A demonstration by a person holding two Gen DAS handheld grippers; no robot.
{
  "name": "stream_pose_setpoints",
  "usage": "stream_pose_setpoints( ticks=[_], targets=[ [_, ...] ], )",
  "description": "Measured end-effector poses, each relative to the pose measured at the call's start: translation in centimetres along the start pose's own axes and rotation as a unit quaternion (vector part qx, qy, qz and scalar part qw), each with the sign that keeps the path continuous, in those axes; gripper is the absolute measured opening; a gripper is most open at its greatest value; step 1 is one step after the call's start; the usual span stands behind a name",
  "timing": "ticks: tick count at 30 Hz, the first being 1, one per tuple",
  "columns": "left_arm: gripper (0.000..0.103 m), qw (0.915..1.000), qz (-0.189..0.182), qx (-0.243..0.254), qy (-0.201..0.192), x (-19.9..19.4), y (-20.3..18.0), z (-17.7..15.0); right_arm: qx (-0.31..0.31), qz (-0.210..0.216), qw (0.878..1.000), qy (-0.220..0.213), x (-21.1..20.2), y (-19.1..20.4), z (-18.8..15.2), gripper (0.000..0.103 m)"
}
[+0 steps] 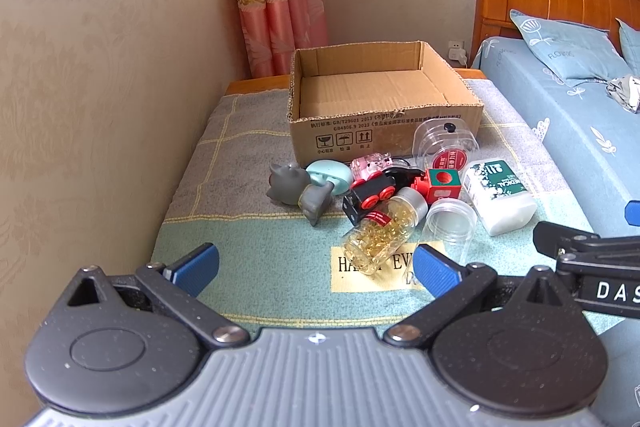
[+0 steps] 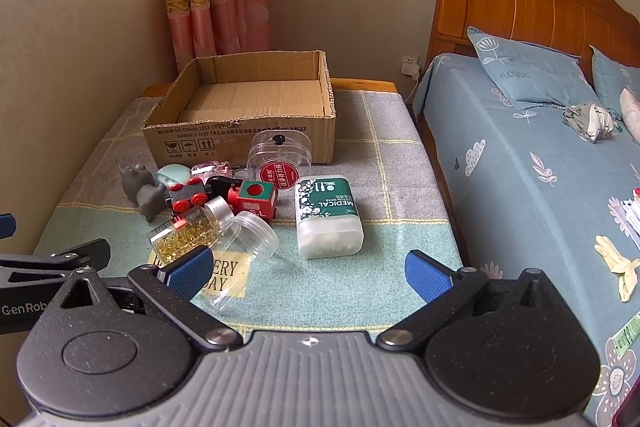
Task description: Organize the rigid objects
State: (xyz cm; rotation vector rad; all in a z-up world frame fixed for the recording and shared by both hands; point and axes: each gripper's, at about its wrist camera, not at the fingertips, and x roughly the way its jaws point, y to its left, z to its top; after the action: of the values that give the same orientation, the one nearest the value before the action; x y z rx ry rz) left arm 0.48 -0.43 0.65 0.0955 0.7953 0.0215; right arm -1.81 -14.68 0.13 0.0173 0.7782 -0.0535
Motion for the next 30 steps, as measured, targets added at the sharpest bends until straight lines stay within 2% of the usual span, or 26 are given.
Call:
stream_pose_setpoints(
  ticks=[7,23,30],
  targets=[
    [0.102,1.0000,0.001,0.004,-0.002,0.1,-0.3,0.0,0.000,0.000,1.000,0.001,0.0,-0.1,0.0,0.103],
    [0.102,0.9995,-0.024,0.018,-0.011,0.8,0.2,-0.3,-0.019,0.004,1.000,-0.005,0.2,0.2,0.2,0.103],
    [0.102,0.9989,-0.044,0.013,0.004,2.6,1.0,-1.5,-0.050,0.051,0.997,-0.022,0.9,0.0,-0.7,0.103]
  ],
)
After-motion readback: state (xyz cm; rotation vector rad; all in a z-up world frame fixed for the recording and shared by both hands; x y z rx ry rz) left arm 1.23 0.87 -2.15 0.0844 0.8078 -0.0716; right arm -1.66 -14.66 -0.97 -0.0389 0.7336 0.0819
